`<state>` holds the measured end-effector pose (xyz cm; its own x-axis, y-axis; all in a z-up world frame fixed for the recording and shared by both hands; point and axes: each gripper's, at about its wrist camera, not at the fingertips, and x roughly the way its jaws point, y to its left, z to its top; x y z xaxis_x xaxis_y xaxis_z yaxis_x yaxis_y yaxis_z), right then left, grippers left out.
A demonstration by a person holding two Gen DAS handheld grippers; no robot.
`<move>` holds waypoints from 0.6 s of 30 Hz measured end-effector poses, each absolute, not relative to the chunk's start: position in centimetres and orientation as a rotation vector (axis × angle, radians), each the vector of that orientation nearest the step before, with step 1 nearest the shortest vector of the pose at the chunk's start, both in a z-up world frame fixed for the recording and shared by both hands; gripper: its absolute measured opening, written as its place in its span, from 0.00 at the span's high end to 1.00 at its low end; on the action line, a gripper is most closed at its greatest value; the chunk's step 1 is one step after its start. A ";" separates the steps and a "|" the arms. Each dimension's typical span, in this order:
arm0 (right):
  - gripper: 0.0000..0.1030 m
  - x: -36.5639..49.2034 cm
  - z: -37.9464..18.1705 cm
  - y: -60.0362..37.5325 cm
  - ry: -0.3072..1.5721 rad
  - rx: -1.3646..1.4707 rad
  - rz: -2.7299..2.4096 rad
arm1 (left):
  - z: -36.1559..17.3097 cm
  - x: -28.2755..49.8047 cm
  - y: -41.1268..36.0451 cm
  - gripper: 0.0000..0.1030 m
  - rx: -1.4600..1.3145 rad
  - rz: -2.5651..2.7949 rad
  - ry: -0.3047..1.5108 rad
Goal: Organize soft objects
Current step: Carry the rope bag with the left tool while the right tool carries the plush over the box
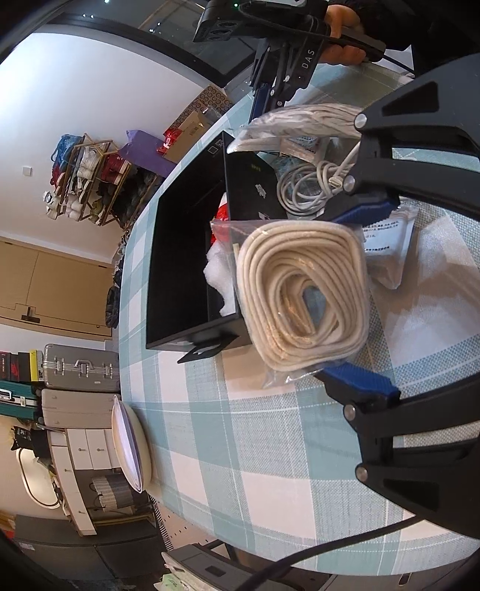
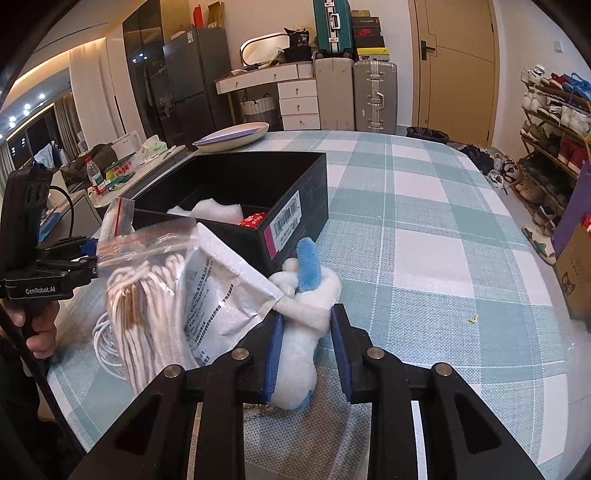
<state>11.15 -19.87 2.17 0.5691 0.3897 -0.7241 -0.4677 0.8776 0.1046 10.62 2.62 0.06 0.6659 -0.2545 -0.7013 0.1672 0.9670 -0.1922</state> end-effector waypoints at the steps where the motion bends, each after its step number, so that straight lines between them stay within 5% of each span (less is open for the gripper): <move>1: 0.75 11.2 2.3 -20.0 0.818 -0.100 0.499 | 0.2 10.6 2.6 0.39 -0.114 -0.236 0.805; 18: 0.75 9.3 6.4 -21.3 0.610 -0.033 0.491 | 3.1 9.5 2.4 0.39 -0.071 -0.185 0.707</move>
<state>9.34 -21.34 6.40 0.7084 0.4330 -0.5574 -0.4520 0.8849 0.1130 9.53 2.38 3.10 0.7447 -0.1927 -0.6390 0.1447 0.9812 -0.1273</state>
